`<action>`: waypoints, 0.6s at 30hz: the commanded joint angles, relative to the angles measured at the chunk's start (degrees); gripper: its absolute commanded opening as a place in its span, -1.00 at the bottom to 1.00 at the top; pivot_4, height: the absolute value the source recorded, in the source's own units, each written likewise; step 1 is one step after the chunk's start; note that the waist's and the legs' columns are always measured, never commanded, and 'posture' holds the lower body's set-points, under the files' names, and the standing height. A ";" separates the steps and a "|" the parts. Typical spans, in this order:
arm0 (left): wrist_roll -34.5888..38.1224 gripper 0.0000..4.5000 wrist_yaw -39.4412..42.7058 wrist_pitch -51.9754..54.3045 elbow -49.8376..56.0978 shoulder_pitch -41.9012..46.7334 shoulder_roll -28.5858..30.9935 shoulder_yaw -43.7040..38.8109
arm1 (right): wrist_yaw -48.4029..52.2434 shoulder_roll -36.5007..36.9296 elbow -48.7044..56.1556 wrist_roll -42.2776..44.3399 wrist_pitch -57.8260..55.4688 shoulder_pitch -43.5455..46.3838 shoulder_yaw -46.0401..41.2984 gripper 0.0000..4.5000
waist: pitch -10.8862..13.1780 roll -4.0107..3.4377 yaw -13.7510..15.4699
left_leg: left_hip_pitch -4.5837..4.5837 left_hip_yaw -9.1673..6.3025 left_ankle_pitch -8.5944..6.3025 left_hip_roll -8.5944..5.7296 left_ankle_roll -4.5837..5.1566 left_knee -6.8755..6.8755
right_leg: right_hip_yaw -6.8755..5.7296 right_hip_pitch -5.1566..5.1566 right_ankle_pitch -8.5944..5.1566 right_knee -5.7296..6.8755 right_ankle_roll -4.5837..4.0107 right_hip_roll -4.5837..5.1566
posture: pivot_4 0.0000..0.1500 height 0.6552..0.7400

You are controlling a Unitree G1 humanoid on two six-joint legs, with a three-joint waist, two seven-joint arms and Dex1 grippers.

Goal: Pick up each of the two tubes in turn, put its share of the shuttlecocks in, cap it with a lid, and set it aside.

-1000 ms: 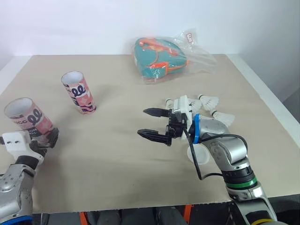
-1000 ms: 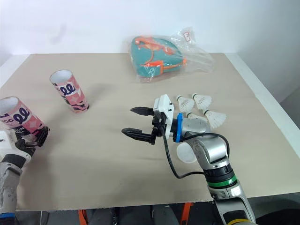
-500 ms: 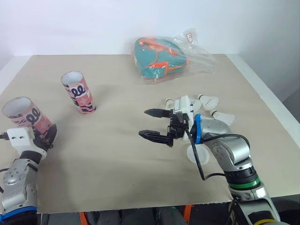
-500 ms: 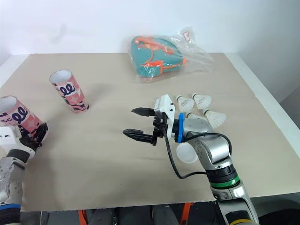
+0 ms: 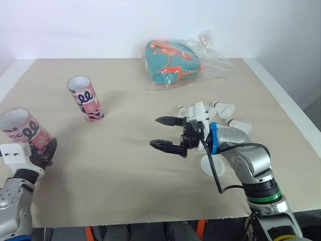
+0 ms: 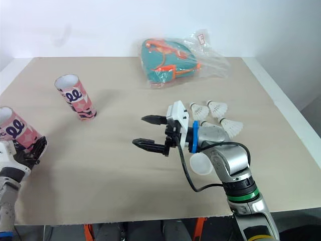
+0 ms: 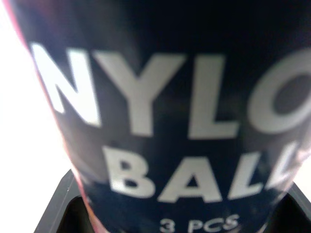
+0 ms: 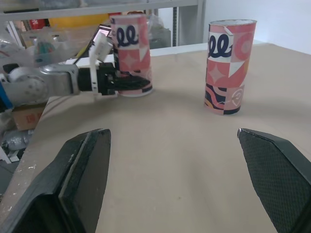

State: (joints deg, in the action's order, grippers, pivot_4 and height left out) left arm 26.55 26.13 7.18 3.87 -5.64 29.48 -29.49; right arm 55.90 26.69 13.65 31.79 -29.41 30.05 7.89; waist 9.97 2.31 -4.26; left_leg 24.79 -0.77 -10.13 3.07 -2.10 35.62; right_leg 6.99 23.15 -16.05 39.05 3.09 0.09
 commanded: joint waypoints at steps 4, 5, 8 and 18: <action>5.03 0.19 16.02 6.53 13.17 -6.06 9.26 5.31 | 0.15 1.13 2.74 1.91 -0.20 0.56 -2.83 1.00 | 0.02 -0.04 -0.04 | 0.00 0.05 0.00 0.00 0.00 -0.03 | -0.01 0.03 -0.03 -0.01 -0.03 0.04 | 1.00 0.97; 5.08 0.19 18.12 7.07 13.84 -6.58 10.84 6.32 | 0.12 1.23 2.87 2.01 -0.33 0.56 -2.95 1.00 | 0.04 -0.07 -0.04 | 0.00 0.07 0.00 0.00 -0.01 -0.06 | 0.00 0.05 -0.05 -0.01 -0.05 0.07 | 1.00 0.97; 5.75 0.19 24.32 9.51 15.27 -6.55 15.02 9.73 | -0.19 1.82 3.98 2.57 -0.99 0.21 -3.64 1.00 | 0.05 -0.09 -0.03 | -0.02 0.07 0.00 0.04 0.00 -0.12 | -0.04 0.09 -0.09 0.00 -0.12 0.04 | 1.00 0.97; 4.19 0.19 35.93 13.77 14.40 2.43 22.51 19.95 | -3.68 7.57 11.45 6.35 -5.62 -4.47 -10.26 1.00 | 0.17 -0.28 0.11 | 0.11 -0.04 -0.01 0.06 0.00 -0.14 | -0.19 0.18 -0.17 -0.01 -0.17 0.01 | 1.00 0.97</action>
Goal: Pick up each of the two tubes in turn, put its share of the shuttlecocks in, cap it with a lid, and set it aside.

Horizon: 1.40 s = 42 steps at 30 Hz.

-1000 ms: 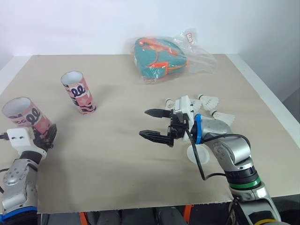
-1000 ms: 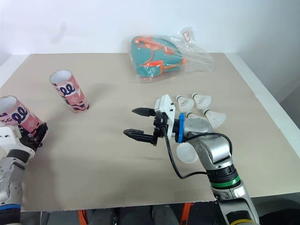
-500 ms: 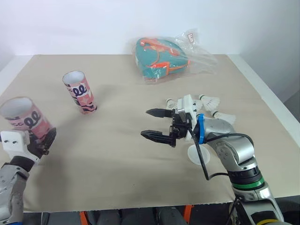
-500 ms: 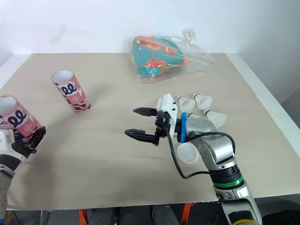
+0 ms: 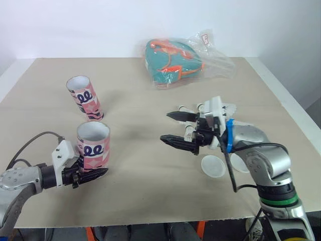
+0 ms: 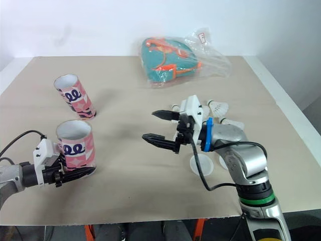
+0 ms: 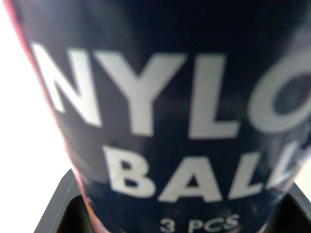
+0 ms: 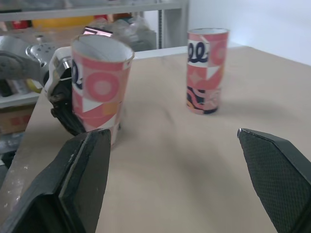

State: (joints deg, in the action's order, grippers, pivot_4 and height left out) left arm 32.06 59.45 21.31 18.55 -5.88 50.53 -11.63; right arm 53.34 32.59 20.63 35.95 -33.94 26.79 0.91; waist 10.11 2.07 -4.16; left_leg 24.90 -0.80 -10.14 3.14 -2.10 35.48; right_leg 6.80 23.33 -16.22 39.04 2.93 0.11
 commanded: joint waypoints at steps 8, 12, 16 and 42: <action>-8.81 0.19 9.22 -5.40 -4.78 10.21 4.09 9.98 | -3.45 6.31 7.88 5.11 -4.05 -4.77 -8.44 1.00 | 0.07 -0.13 -0.02 | 0.02 -0.05 0.00 -0.02 0.01 0.01 | -0.03 -0.01 -0.01 0.02 0.00 0.00 | 1.00 0.97; -10.93 0.19 11.01 -7.80 -6.78 14.49 3.45 12.36 | -4.70 8.80 6.61 5.31 -5.40 -8.02 -11.68 1.00 | 0.06 -0.14 0.37 | 0.07 -0.17 0.01 -0.12 0.03 0.09 | -0.04 -0.09 -0.03 0.01 0.08 0.01 | 1.00 0.97; -13.19 0.19 12.94 -10.11 -8.31 16.38 3.78 14.29 | -7.09 10.58 7.32 4.91 -7.27 -12.00 -13.50 1.00 | 0.06 -0.15 1.12 | 0.14 -0.22 0.01 -0.17 0.03 0.16 | -0.04 -0.10 -0.02 0.01 0.13 0.04 | 1.00 0.97; -17.45 0.19 21.45 -13.22 -18.52 26.73 -3.55 21.90 | -36.14 4.39 24.68 20.51 -22.65 -24.19 -13.44 1.00 | -0.06 -0.35 2.83 | 0.16 -0.27 0.39 -0.43 0.61 0.48 | -0.24 -0.49 -0.07 -0.03 0.59 0.46 | 1.00 0.97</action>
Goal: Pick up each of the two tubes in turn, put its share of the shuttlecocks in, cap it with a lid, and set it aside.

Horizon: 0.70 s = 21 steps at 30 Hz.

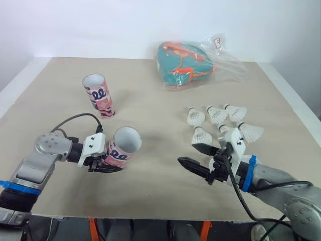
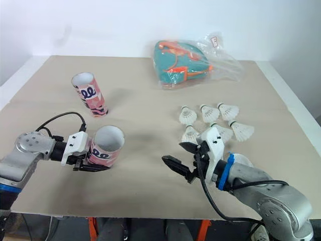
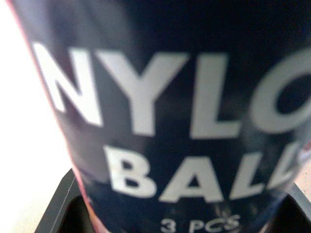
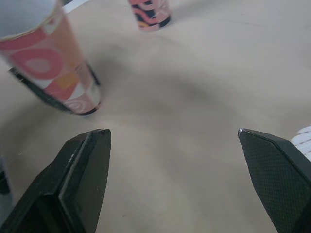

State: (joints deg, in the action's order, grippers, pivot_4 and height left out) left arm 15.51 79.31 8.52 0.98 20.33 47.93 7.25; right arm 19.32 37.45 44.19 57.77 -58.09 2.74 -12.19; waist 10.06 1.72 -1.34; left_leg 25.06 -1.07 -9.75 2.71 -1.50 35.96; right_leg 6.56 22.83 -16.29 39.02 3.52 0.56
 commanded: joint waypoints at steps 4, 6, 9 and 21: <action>-0.91 0.19 3.35 0.47 -2.17 2.44 -1.11 3.82 | -3.81 -1.63 0.00 -5.07 3.17 -1.13 1.62 1.00 | -0.03 -0.03 0.02 | 0.00 -0.02 0.02 0.00 0.02 0.01 | -0.04 -0.02 0.01 0.00 0.00 0.00 | 1.00 0.97; -0.34 0.19 4.77 1.94 -3.13 4.29 -1.36 4.26 | -4.23 -2.32 -1.89 -8.09 4.35 -1.11 3.68 1.00 | -0.03 -0.04 0.02 | 0.00 0.00 0.02 0.00 0.03 0.01 | -0.03 -0.02 0.01 0.00 0.00 0.01 | 1.00 0.97; 1.05 0.19 6.21 4.38 -3.58 6.34 -1.66 4.32 | -4.53 -2.66 -3.81 -10.50 5.27 -0.55 4.79 1.00 | -0.04 -0.03 0.05 | 0.02 -0.02 0.02 -0.01 0.03 0.00 | -0.03 -0.02 -0.01 -0.01 0.01 0.01 | 1.00 0.97; 0.95 0.19 8.70 6.24 -3.65 7.29 -1.32 4.66 | -3.41 -5.72 -11.25 -19.61 9.40 3.69 8.09 1.00 | -0.03 -0.04 -0.18 | 0.09 -0.10 0.02 0.16 0.03 -0.12 | -0.09 0.13 0.11 0.03 0.09 -0.27 | 1.00 0.97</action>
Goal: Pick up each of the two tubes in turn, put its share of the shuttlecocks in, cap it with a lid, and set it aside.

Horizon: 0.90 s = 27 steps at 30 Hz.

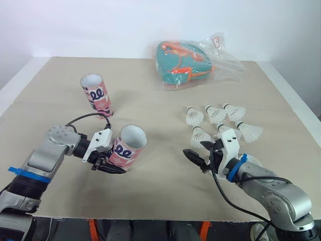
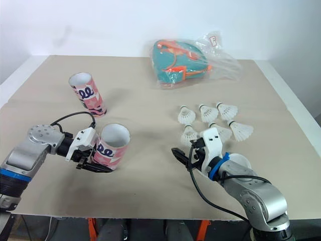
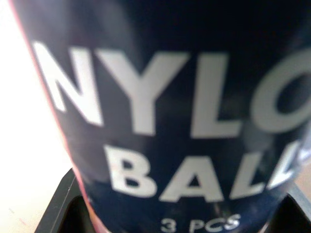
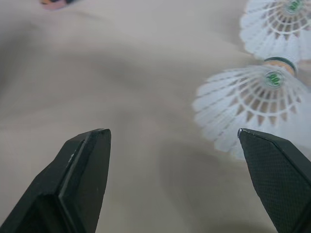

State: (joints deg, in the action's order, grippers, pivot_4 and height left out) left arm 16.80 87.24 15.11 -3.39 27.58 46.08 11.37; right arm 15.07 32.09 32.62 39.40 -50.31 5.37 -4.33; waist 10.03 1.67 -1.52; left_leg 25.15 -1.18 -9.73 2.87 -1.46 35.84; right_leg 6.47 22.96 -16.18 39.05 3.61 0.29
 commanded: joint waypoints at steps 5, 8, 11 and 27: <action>-0.84 0.19 0.85 -0.98 0.36 -0.14 0.56 0.58 | 1.24 -1.37 -1.95 -4.64 2.65 2.71 1.60 1.00 | 0.00 0.00 -0.09 | 0.00 0.00 0.00 0.00 0.00 -0.01 | 0.00 0.01 -0.01 0.00 -0.01 0.00 | 1.00 0.97; -1.05 0.19 0.84 -1.14 0.30 -0.18 0.55 0.61 | 1.04 -1.31 -3.44 -6.94 3.04 3.53 1.83 1.00 | 0.00 0.00 -0.10 | 0.00 0.01 0.00 0.00 0.00 -0.02 | 0.00 0.01 -0.01 0.00 -0.01 0.01 | 1.00 0.97; -1.20 0.19 0.84 -1.27 0.12 -0.18 0.50 0.57 | 0.85 -0.96 -4.56 -8.68 2.88 4.11 1.03 1.00 | 0.00 0.00 -0.11 | 0.00 0.01 0.00 0.00 0.00 -0.02 | 0.00 0.02 -0.01 0.00 -0.01 0.00 | 1.00 0.97; -1.30 0.19 0.60 -2.23 -1.13 -0.39 -0.07 0.55 | -0.83 -2.90 -6.23 -12.29 0.35 6.35 -1.81 1.00 | 0.00 0.00 -0.15 | -0.01 0.01 0.00 0.00 0.00 -0.02 | 0.00 0.02 0.01 0.01 -0.01 0.00 | 1.00 0.97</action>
State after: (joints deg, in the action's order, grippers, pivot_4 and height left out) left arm 16.21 87.95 13.44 -4.01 27.56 46.06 11.37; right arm 14.87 29.36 25.70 27.70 -49.94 10.52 -5.23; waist 10.03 1.67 -1.67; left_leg 25.14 -1.16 -9.73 2.87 -1.46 35.82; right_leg 6.47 22.98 -16.17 39.06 3.59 0.29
